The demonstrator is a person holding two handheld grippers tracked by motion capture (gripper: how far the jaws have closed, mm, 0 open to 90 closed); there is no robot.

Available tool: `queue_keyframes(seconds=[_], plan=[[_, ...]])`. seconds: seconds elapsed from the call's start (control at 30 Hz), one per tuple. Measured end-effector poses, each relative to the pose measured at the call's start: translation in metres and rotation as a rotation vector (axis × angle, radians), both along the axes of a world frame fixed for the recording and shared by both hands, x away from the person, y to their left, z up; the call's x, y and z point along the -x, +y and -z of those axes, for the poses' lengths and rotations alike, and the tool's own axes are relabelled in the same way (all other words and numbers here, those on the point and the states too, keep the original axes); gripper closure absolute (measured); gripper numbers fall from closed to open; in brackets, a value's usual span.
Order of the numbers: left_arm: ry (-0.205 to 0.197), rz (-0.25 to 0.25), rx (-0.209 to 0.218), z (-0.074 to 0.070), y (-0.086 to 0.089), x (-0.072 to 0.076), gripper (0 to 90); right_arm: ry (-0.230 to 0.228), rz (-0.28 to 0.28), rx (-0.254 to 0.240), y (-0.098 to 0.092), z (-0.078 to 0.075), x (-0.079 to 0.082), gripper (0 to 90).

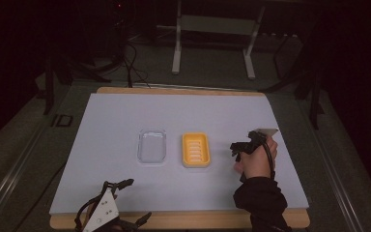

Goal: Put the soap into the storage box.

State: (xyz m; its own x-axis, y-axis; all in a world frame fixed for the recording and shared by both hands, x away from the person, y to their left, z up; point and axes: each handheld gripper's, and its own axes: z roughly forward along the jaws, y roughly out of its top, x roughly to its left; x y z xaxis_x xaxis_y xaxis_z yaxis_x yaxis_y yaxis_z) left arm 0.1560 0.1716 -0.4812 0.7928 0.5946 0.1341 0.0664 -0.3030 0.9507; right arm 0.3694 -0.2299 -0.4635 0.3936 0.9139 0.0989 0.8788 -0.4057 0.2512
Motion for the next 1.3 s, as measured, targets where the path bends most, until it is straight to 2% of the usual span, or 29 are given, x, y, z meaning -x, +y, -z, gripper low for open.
queue_keyframes(seconds=[0.17, 0.3, 0.37, 0.47, 0.6, 0.67, 0.7, 0.77, 0.83, 0.9, 0.97, 1.07, 1.2, 1.3], plan=[[-0.001, 0.003, 0.01, 0.0, 0.0, 0.0, 0.5, -0.015, 0.002, 0.008, -0.003, 0.005, -0.003, 15.9], [-0.001, 0.006, 0.007, 0.0, 0.0, 0.0, 0.5, -0.007, 0.004, -0.004, -0.005, 0.007, -0.004, 16.0], [-0.001, 0.012, 0.019, 0.0, 0.0, 0.001, 0.5, -0.003, -0.001, -0.008, -0.005, 0.008, -0.005, 16.0], [-0.003, 0.01, 0.012, 0.0, 0.0, 0.001, 0.5, 0.008, -0.011, 0.005, -0.005, 0.011, -0.007, 16.0], [-0.003, 0.009, 0.013, 0.0, 0.0, 0.001, 0.5, 0.022, -0.025, 0.027, -0.006, 0.016, -0.009, 21.4], [-0.003, 0.01, 0.006, 0.0, 0.0, 0.001, 0.5, 0.025, -0.043, 0.084, -0.004, 0.017, -0.01, 31.1], [-0.003, 0.01, 0.006, 0.0, 0.0, 0.001, 0.5, 0.022, -0.054, 0.086, -0.005, 0.018, -0.01, 32.0], [-0.003, 0.01, 0.007, 0.0, 0.0, 0.0, 0.5, 0.023, -0.089, 0.067, -0.006, 0.019, -0.012, 33.9], [-0.002, 0.01, 0.004, 0.0, -0.001, 0.0, 0.5, 0.029, -0.096, 0.063, -0.007, 0.02, -0.013, 34.2], [-0.002, 0.011, 0.002, 0.0, -0.001, 0.001, 0.5, 0.052, -0.11, 0.063, -0.007, 0.024, -0.014, 32.3], [-0.001, 0.011, 0.002, 0.0, -0.001, 0.0, 0.5, 0.1, -0.123, 0.051, -0.005, 0.029, -0.015, 32.1], [0.0, 0.012, -0.001, 0.0, -0.001, 0.0, 0.5, 0.118, -0.134, 0.078, -0.003, 0.036, -0.015, 34.7], [0.0, 0.012, -0.001, 0.0, -0.001, 0.0, 0.5, 0.095, -0.146, 0.075, -0.004, 0.035, -0.014, 37.1], [0.0, 0.011, 0.0, 0.0, -0.001, 0.0, 0.5, 0.102, -0.16, 0.078, -0.003, 0.034, -0.014, 37.5]])
